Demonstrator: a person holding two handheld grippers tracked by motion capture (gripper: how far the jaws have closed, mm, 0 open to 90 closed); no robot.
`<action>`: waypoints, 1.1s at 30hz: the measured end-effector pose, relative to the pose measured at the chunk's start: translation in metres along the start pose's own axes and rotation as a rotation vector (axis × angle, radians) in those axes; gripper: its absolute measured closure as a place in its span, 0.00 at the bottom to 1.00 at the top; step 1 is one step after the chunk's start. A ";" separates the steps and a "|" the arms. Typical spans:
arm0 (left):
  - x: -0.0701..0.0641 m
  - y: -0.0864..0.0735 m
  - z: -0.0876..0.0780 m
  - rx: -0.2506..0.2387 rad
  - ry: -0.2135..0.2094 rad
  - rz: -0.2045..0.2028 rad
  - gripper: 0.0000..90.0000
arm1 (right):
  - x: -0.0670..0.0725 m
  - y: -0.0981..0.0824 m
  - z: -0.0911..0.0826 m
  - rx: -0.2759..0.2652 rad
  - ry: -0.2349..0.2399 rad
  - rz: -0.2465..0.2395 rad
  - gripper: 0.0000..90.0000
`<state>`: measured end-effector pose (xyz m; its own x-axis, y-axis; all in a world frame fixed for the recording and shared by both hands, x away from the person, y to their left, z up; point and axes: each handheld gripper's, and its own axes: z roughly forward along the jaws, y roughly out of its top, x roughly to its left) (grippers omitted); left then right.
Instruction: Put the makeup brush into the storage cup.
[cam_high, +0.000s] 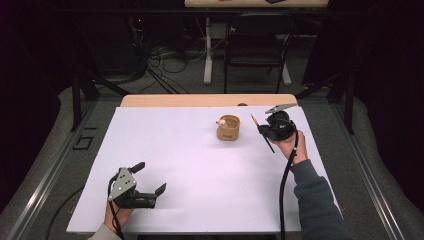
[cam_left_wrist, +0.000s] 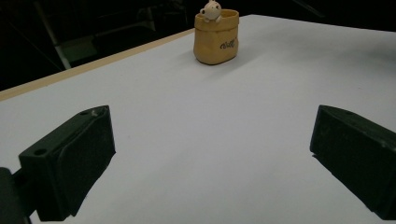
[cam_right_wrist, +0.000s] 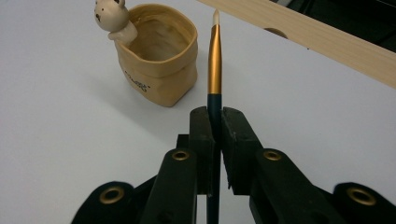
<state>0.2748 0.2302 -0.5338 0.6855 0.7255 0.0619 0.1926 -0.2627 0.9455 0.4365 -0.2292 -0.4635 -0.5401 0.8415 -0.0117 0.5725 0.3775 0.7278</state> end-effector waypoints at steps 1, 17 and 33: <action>0.000 0.000 0.000 -0.001 -0.002 0.000 0.00 | 0.000 0.000 0.000 -0.005 0.001 0.005 0.93; -0.001 0.000 0.001 0.020 0.010 0.000 0.00 | 0.006 0.002 -0.005 -0.079 0.001 -0.018 0.93; 0.000 0.000 0.001 0.022 0.010 -0.004 0.00 | 0.010 0.005 -0.010 -0.157 -0.009 -0.021 0.93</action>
<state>0.2758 0.2295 -0.5346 0.6779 0.7326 0.0614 0.2105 -0.2735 0.9386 0.4279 -0.2227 -0.4530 -0.5449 0.8378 -0.0335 0.4572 0.3304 0.8257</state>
